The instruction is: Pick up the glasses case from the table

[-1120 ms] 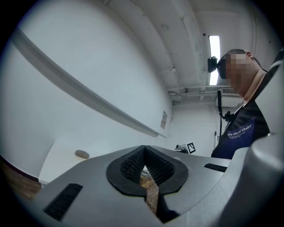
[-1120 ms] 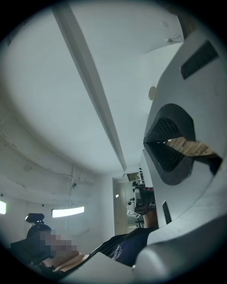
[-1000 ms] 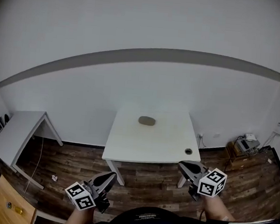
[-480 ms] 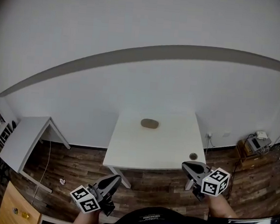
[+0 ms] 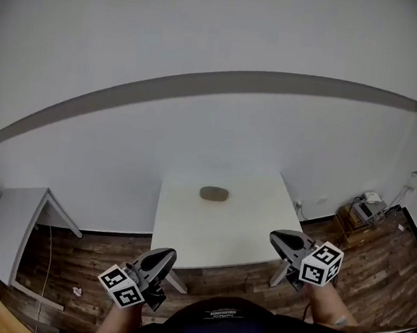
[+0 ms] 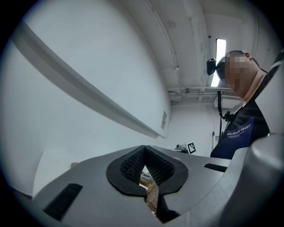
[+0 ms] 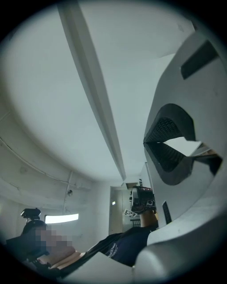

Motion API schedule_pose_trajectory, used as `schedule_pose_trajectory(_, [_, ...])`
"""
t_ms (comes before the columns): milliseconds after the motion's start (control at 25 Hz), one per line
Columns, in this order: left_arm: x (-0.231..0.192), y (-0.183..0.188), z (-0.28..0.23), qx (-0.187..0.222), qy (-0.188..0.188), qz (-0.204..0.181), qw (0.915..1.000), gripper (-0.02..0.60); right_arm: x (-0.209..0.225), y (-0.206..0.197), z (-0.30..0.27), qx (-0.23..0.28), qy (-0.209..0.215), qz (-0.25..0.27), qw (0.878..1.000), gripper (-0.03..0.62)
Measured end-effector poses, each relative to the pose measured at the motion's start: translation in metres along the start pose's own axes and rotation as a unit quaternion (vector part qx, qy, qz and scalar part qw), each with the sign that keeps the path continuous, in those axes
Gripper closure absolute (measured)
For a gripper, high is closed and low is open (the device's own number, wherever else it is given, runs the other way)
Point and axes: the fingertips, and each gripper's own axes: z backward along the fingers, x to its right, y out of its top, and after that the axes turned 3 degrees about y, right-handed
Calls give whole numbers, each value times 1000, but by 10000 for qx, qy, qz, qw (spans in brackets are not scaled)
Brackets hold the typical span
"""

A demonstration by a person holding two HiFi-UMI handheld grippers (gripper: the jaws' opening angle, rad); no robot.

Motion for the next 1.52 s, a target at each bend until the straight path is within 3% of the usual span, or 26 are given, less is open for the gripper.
schedule_pose_trajectory(240, [-71, 19, 11, -129, -411, 96, 9990, 580, -17, 0, -70, -85, -276, -33, 9996, 594])
schedule_pose_trajectory(440, [-107, 23, 10, -44, -450, 202, 9988, 580, -10, -7, -104, -274, -274, -69, 9992, 594])
schedule_pose_trajectory(600, [-136, 20, 2, -52, -214, 232, 9995, 580, 20, -2, -131, -251, -140, -106, 9995, 594])
schedule_pose_trajectory(760, [-148, 12, -14, -111, 117, 308, 9994, 580, 42, -6, -153, -218, 274, -186, 9992, 594])
schedule_pose_trajectory(1000, [-142, 18, -102, 157, 509, 93, 9985, 580, 137, 3, -156, -283, 785, -104, 9965, 594])
schedule_pose_trajectory(1200, [-136, 10, -175, 89, 794, 32, 9968, 580, 215, 24, -147, -120, 1083, -69, 9940, 594])
schedule_pose_trajectory(1520, [-149, -9, -245, -140, 1197, 286, 9923, 580, 304, 3, -156, -180, 1341, -567, 9892, 594])
